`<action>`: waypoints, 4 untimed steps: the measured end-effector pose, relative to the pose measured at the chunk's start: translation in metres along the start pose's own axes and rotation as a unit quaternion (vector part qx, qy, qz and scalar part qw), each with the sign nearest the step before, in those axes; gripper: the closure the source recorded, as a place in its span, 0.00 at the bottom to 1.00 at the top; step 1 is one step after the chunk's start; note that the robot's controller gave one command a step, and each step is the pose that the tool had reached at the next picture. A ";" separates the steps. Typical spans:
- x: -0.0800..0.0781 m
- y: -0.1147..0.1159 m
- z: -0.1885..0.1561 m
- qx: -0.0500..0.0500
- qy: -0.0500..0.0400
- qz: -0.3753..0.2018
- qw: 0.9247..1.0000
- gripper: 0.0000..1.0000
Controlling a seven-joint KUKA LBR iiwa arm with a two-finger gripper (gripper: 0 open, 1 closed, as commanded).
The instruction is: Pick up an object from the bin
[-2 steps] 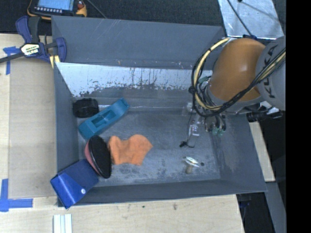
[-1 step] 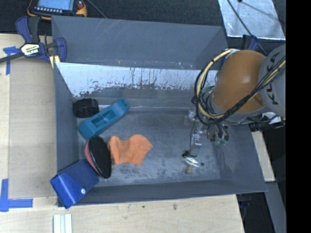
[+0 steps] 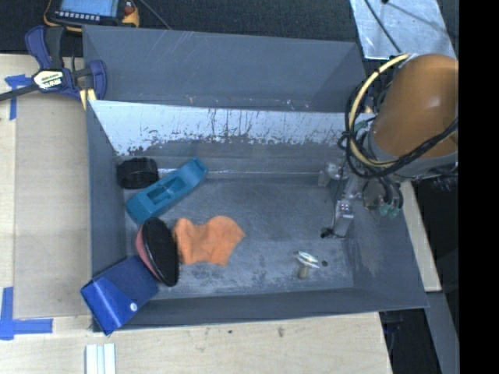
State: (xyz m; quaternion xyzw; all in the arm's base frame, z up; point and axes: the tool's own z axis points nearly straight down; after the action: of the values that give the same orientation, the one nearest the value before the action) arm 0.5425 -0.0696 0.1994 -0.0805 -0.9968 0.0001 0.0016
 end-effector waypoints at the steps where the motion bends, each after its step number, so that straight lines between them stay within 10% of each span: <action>1: -0.056 0.000 -0.034 0.001 -0.005 -0.067 0.998 0.00; 3: -0.026 0.061 0.038 -0.001 0.000 -0.012 1.000 0.00; 4: -0.050 0.075 0.080 -0.001 -0.006 0.026 1.000 0.00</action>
Offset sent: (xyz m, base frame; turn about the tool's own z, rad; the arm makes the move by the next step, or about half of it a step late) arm 0.0422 0.0755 -0.0628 -0.1484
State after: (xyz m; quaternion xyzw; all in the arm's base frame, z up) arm 0.6034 -0.0034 0.1188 -0.1060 -0.9944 -0.0006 -0.0045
